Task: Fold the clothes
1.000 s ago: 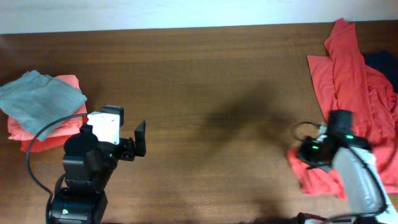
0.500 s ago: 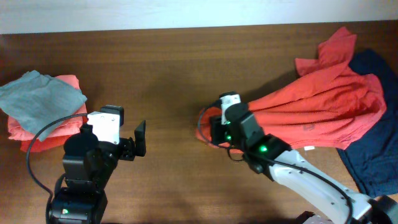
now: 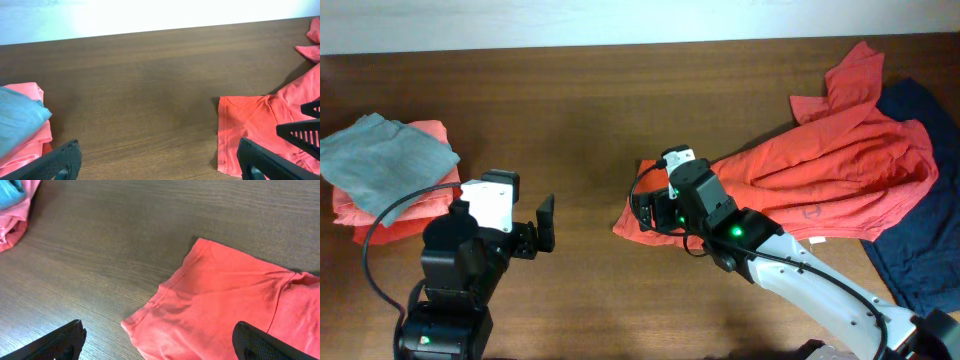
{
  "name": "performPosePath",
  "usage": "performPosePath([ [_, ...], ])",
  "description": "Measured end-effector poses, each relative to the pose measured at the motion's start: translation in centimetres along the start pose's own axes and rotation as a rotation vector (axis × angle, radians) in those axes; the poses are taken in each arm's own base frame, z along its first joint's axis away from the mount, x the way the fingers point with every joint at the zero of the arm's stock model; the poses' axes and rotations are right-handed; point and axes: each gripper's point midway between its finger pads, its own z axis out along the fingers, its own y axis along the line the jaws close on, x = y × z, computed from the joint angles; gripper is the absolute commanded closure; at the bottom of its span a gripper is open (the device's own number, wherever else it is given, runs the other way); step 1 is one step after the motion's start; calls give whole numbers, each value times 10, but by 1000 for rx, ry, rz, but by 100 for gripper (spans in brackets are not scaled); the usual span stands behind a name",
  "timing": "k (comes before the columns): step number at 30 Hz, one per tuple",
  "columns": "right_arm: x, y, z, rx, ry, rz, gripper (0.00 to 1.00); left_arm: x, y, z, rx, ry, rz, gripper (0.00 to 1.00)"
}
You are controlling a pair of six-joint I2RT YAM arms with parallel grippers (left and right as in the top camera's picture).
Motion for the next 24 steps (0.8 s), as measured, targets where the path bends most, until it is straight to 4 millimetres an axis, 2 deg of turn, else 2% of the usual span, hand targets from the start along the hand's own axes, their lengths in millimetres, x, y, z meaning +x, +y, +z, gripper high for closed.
performPosePath([
  [6, 13, -9, -1, 45, 52, -4, 2, 1, 0, 0, 0, 4, 0, 1],
  [10, 32, -43, -17, 218, 155, -20, 1, -2, -4, 0, 23, -6, 0, 3],
  [12, 32, -61, -33, 300, 188, -11, 2, -2, -10, 2, 56, -2, -5, 4],
  [14, 24, -78, -51, 360, 194, 15, 2, 3, -18, 9, 103, 28, -28, 4],
  [15, 9, -91, -67, 404, 162, 47, 2, 8, -26, 17, 142, 63, -44, 4],
  [17, -1, -106, -86, 445, 147, 87, 1, 21, -39, 33, 188, 133, -64, 3],
  [18, -7, -118, -98, 475, 133, 121, 1, 27, -51, 42, 224, 167, -65, 1],
  [22, -17, -161, -134, 579, 85, 237, 1, 56, -98, 71, 333, 306, -95, 1],
  [24, -16, -170, -141, 602, 83, 263, 1, 74, -121, 81, 376, 377, -99, 1],
])
